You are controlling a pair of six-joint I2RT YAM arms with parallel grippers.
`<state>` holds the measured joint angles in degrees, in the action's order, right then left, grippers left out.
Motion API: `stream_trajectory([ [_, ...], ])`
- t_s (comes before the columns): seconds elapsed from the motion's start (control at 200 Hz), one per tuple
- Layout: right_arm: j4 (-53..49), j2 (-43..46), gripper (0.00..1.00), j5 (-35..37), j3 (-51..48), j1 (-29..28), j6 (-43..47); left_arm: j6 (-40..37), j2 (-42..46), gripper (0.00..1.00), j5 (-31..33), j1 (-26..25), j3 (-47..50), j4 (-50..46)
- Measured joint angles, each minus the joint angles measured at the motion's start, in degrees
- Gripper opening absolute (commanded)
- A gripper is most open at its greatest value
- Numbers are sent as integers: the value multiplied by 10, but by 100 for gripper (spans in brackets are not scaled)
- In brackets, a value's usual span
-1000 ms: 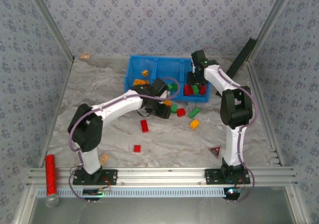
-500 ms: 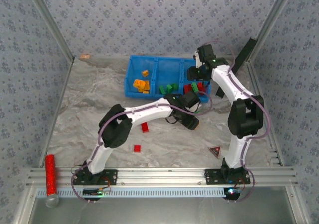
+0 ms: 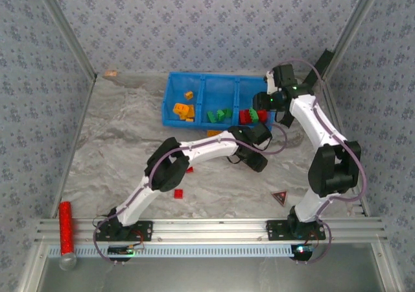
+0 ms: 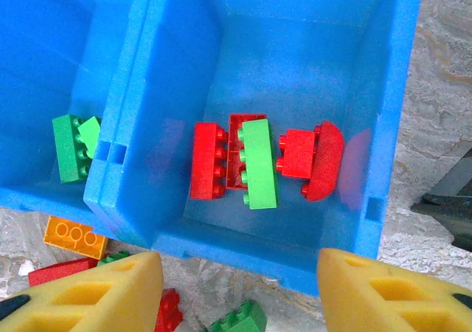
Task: Sort the legos into containers by color
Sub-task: Pick up the lego from the center of the table, then place the lego in the container.
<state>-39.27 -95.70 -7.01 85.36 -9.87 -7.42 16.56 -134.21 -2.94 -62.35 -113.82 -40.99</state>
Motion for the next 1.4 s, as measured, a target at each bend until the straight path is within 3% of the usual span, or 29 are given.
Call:
stream_trajectory([
  [0.205,8,20,59,-10,-20,14,0,10,-32,65,9,-5,-37,-22],
  [0.58,9,64,61,-14,-41,34,-9,32,-49,24,15,-4,-59,-52],
  [0.805,1,143,63,-14,-70,38,-29,35,17,20,12,-1,45,-41],
  [1.004,-2,247,63,-14,-154,32,-82,43,152,19,-8,38,165,-45],
  [1.164,5,288,64,-5,-237,-34,-150,43,287,20,-16,116,197,-39],
  [1.284,15,281,64,14,-282,-129,-211,35,371,20,-11,193,211,-35],
  [1.404,29,253,65,45,-289,-236,-268,21,397,21,-2,271,217,-19],
])
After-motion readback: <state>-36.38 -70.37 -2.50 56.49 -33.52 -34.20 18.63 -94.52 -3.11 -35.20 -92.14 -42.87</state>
